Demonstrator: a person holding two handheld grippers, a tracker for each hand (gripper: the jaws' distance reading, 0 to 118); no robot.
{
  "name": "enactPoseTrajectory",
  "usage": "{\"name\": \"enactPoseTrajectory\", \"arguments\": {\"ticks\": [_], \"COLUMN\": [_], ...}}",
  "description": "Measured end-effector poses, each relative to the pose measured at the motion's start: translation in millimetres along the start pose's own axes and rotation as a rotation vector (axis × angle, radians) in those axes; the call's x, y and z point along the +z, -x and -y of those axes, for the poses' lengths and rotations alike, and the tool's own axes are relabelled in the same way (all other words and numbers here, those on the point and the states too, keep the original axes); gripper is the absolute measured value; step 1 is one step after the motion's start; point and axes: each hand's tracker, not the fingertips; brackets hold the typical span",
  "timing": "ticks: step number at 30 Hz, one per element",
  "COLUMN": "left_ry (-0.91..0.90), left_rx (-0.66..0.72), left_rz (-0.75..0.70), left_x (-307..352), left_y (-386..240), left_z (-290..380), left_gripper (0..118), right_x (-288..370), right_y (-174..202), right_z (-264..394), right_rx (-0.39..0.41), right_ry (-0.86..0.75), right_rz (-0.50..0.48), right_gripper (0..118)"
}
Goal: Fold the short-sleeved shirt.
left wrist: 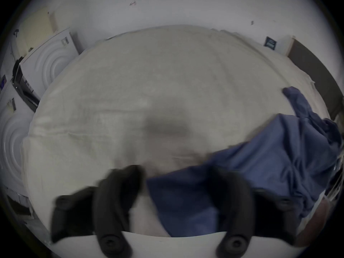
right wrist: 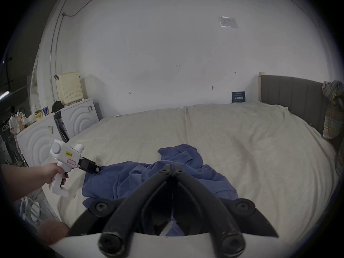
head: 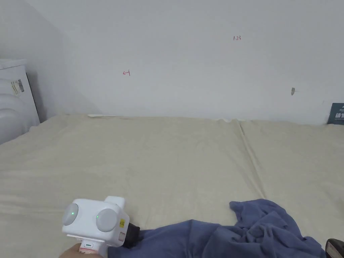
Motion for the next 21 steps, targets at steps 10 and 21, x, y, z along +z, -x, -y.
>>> {"name": "enactPoseTrajectory", "arguments": {"ticks": [10,21], "left_ry": [-0.103,-0.154], "left_rx": [0.106,0.102], "left_rz": [0.024,0.035], "left_x": [16.3,39.9], "left_y": [-1.2,-7.6], "left_z": [14.8,29.6], "left_gripper": [3,3], "right_x": [-44.0,-275.8], "right_y": [-30.7,-75.6], "right_z": [-54.6,-91.9], "right_rx": [-0.135,-0.129], "right_ry": [0.024,0.714], "right_rz": [-0.170,0.061], "right_gripper": [0,114]}}
